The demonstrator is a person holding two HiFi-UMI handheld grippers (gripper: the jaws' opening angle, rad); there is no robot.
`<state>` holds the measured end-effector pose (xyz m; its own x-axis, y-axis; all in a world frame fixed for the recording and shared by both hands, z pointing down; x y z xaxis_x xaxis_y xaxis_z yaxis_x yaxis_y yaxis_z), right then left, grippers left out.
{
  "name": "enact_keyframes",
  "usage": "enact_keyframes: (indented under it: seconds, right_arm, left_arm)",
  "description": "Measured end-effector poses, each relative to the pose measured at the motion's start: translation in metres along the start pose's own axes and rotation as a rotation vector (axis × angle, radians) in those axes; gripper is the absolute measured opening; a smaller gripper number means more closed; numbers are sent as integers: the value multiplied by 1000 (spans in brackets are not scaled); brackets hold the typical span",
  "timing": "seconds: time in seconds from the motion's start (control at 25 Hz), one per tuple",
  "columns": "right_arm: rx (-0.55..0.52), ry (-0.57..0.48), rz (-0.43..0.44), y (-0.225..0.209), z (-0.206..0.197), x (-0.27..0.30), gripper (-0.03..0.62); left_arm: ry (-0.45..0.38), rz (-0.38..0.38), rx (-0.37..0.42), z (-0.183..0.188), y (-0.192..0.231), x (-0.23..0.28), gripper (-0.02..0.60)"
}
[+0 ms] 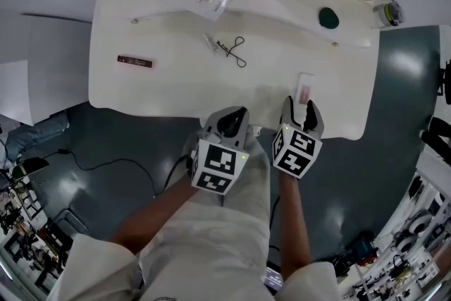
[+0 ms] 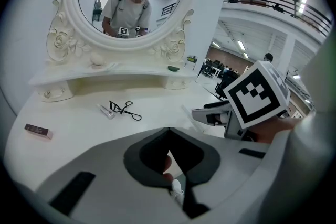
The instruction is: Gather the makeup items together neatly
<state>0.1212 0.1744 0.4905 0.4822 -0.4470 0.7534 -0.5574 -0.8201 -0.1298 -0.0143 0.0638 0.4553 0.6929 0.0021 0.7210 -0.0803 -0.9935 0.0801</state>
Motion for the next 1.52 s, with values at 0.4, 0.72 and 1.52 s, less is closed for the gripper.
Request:
enact_keyframes:
  seconds: [0.4,0.72,1.52]
  right_arm:
    - [-46,-3,110,32,-1,-13,113]
    - [-87,33,192,53,0,-13,29]
    - [-273,63,408,104,14,11,46]
  left_arm:
    - [-16,21,-32,6,7,-15,5]
    - [-16,66,-73,2,25,-27,5]
    - [-38,210,-208,-7,47,-40,5]
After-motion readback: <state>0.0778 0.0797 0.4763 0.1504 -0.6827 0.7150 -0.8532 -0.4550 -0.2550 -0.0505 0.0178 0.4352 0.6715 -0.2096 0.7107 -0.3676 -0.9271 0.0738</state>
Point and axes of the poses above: the fingertips, and each gripper's own axes: x forward along the fingers, y to its left, z out of its top, the point moved 6 cm from there along -x, backward along the fingers, and after that the axes turned 12 degrees about x, right-handed, at the moved point
